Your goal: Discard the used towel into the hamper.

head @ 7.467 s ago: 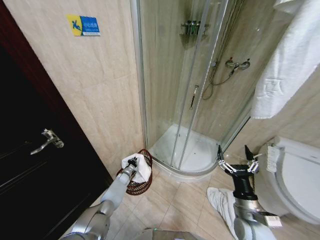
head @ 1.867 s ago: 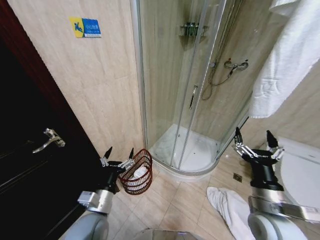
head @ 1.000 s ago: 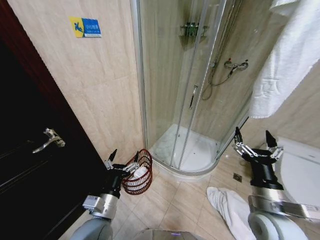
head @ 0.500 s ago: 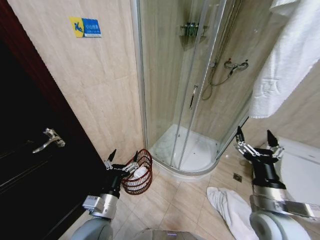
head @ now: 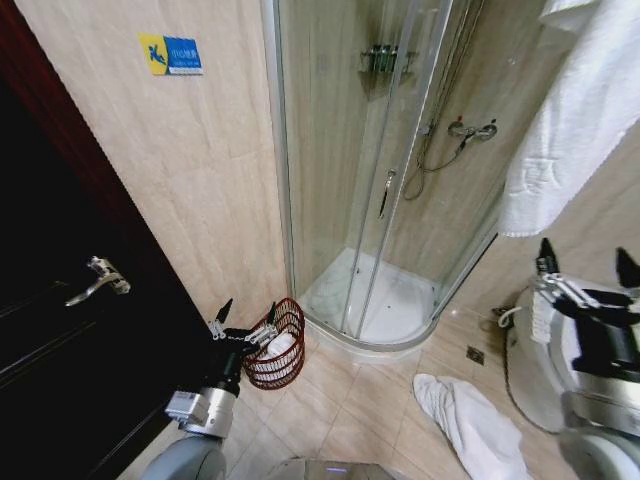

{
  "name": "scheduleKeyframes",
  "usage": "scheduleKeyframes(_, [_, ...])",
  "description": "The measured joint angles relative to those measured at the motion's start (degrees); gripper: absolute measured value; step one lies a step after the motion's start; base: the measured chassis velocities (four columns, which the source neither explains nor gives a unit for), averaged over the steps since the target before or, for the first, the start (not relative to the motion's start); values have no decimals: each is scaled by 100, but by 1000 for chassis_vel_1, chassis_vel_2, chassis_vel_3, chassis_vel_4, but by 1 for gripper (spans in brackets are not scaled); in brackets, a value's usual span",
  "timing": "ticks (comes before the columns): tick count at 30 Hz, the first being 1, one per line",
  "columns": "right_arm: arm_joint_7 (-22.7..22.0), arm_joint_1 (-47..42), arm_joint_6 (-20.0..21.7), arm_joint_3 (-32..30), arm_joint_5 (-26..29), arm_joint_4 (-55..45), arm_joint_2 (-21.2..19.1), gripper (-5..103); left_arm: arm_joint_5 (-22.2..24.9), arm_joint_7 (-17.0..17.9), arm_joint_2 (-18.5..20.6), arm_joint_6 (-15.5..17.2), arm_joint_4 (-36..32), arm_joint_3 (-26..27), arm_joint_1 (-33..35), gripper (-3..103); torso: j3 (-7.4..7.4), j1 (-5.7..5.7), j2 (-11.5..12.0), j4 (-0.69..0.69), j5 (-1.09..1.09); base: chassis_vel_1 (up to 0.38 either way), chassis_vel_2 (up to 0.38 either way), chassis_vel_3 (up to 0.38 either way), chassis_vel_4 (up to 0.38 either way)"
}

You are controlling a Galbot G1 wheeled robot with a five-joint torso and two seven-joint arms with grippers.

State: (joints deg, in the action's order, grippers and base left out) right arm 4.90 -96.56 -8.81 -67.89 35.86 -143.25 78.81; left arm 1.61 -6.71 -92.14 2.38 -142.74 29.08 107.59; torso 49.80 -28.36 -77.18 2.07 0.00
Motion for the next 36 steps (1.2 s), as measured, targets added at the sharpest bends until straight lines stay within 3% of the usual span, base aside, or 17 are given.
scheduleKeyframes(12, [287, -41, -65, -228, 123, 0, -36, 100, 2, -2, 2, 1, 1, 1, 0, 100, 0, 0, 0, 0, -1, -27, -25, 25, 21])
scheduleKeyframes(28, [393, -36, -164, -109, 93, 1, 12, 100, 3, -5, 1, 2, 2, 1, -1, 100, 0, -1, 1, 1, -3, -207, -222, 203, 210])
scheduleKeyframes(36, [597, 7, -392, -483, 346, 2, -97, 100, 3, -7, -1, 2, 3, 0, -1, 100, 0, 0, 1, 2, 1, -117, -146, 119, 85])
